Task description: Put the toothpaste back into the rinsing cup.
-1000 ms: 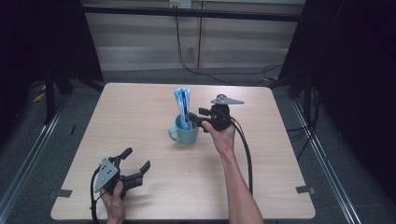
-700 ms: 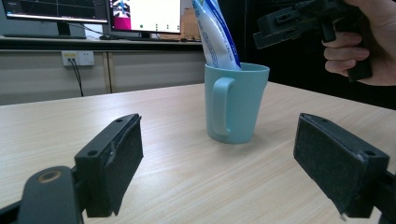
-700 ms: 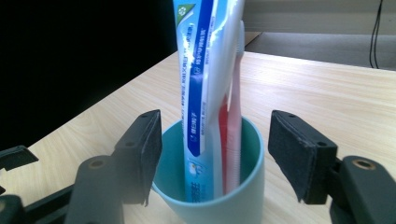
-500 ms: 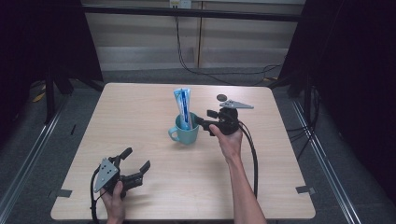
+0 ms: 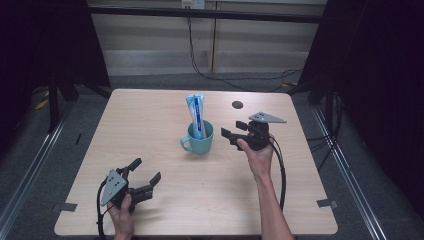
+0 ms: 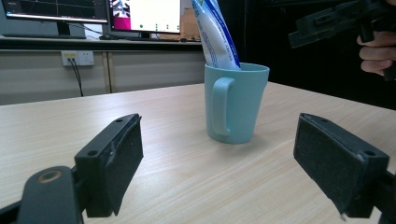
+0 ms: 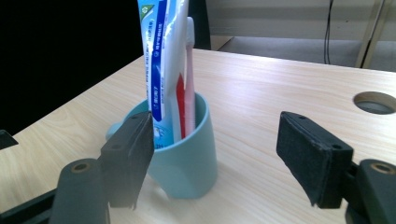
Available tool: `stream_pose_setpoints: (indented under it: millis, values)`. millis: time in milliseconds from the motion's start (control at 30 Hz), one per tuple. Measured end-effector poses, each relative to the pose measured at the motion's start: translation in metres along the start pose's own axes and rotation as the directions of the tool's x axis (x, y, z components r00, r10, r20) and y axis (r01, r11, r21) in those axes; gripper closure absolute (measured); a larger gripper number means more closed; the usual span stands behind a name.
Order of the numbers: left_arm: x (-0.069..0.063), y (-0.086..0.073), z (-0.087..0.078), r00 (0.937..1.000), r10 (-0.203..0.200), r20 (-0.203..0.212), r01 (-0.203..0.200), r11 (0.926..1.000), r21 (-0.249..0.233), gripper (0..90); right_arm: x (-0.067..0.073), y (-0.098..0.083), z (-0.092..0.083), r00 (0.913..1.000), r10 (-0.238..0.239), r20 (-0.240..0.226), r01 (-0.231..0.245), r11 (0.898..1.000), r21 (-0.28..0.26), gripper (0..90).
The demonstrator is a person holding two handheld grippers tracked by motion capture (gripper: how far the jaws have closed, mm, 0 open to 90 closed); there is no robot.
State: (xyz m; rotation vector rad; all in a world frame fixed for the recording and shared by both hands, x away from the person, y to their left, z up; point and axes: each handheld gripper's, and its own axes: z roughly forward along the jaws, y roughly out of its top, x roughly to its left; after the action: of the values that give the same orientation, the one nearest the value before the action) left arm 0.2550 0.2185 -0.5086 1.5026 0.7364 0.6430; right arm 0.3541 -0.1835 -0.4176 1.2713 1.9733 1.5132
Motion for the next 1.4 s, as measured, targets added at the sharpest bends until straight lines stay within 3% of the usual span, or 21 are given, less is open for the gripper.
stream_pose_setpoints:
  millis: [333, 533, 700, 800, 967, 1167, 1400]
  values:
    - [0.000, 0.000, 0.000, 1.0000, -0.001, -0.002, 0.001, 1.0000, -0.001, 15.8, -0.011, -0.019, -0.022, 0.9989, 0.028, 0.038, -0.028, 1.000, -0.015, 25.2]
    - [-0.001, 0.000, 0.000, 1.0000, -0.007, -0.001, 0.007, 1.0000, -0.005, 15.7, -0.013, -0.033, -0.037, 0.9967, 0.062, 0.053, -0.058, 0.996, -0.062, 21.6]
    - [0.000, 0.000, 0.000, 1.0000, -0.003, 0.001, 0.003, 1.0000, -0.001, 15.7, -0.010, -0.046, -0.040, 0.9954, 0.047, 0.083, -0.043, 0.998, -0.051, 19.8]
    - [0.000, 0.000, 0.000, 1.0000, -0.002, -0.001, 0.002, 1.0000, 0.000, 15.7, -0.003, -0.054, -0.040, 0.9924, 0.001, 0.123, 0.002, 1.000, -0.022, 19.8]
    - [0.000, 0.000, 0.000, 1.0000, -0.001, -0.001, 0.001, 1.0000, -0.001, 15.8, -0.004, -0.070, -0.046, 0.9923, 0.039, 0.117, -0.035, 0.999, -0.033, 19.1]
    - [-0.001, 0.000, 0.000, 1.0000, -0.006, -0.003, 0.006, 1.0000, -0.004, 15.8, -0.002, -0.090, -0.054, 0.9852, 0.024, 0.170, -0.019, 0.999, -0.030, 19.4]
    - [0.000, 0.000, 0.000, 1.0000, -0.002, -0.002, 0.002, 1.0000, 0.000, 15.8, 0.001, -0.107, -0.057, 0.9807, -0.001, 0.196, 0.003, 1.000, -0.010, 20.0]
